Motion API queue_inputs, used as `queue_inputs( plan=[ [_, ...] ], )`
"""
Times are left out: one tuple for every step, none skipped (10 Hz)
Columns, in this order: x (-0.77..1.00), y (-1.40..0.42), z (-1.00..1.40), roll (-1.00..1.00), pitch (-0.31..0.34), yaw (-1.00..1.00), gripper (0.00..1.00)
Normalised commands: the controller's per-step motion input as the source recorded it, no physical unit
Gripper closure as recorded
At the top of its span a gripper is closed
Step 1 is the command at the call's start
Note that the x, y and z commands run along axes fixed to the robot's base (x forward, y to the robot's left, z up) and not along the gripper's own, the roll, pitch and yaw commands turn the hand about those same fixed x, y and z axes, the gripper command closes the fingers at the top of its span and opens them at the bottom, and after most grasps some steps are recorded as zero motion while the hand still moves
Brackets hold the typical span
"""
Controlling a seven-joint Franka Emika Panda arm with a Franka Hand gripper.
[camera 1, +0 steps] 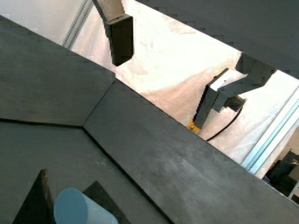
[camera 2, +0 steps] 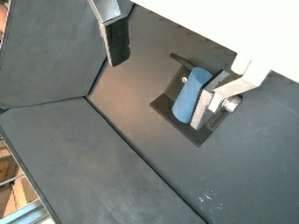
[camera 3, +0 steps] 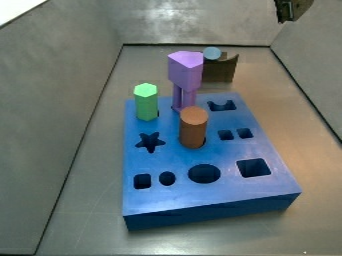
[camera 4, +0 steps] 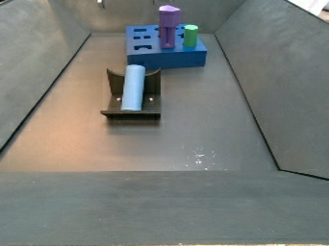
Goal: Pick up the oval object. Move up. Place the oval object on the fixture. Regrasp the oval object. Move to above the board. Insert the oval object.
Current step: Regrasp the oval object.
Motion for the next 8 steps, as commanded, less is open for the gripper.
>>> queue_inputs(
  plan=[
    [0.03, 0.08, -1.00, 0.21, 0.063, 0.24, 0.00],
    [0.05, 0.07, -1.00, 0.19, 0.015, 0.22, 0.00],
    [0.06, 0.06, -1.00, 0.15, -0.033, 0.19, 0.00],
    [0.07, 0.06, -1.00, 0.12, -0.071, 0.16, 0.00],
    [0.08, 0.05, -1.00, 0.10, -0.105, 0.13, 0.00],
    [0.08, 0.05, -1.00, 0.09, -0.130, 0.10, 0.00],
    [0.09, 0.05, -1.00, 0.07, -0.145, 0.05, 0.00],
    [0.10, 0.04, -1.00, 0.07, -0.142, 0.02, 0.00]
  ],
)
